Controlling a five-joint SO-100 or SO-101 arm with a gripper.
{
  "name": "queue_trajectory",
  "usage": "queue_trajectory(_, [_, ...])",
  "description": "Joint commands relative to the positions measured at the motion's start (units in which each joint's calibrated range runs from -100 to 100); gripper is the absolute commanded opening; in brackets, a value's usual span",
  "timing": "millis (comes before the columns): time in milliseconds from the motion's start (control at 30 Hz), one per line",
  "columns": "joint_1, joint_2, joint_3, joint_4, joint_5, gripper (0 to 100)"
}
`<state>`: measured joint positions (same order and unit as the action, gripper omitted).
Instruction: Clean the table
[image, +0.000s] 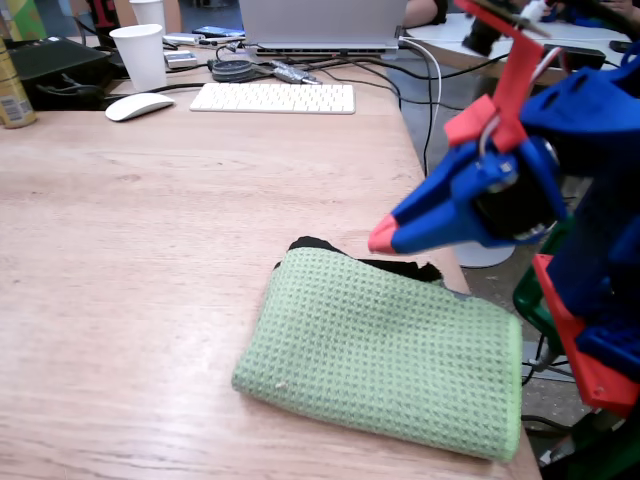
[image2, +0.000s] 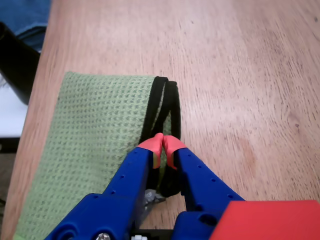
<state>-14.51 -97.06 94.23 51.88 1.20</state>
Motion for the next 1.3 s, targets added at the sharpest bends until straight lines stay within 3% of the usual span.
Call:
queue_trajectory(0, [-1.1, -0.5, 1.2, -1.0, 0.3, 0])
queue_trajectory(1267, [-0.7, -0.4, 1.6, -1.0, 0.4, 0])
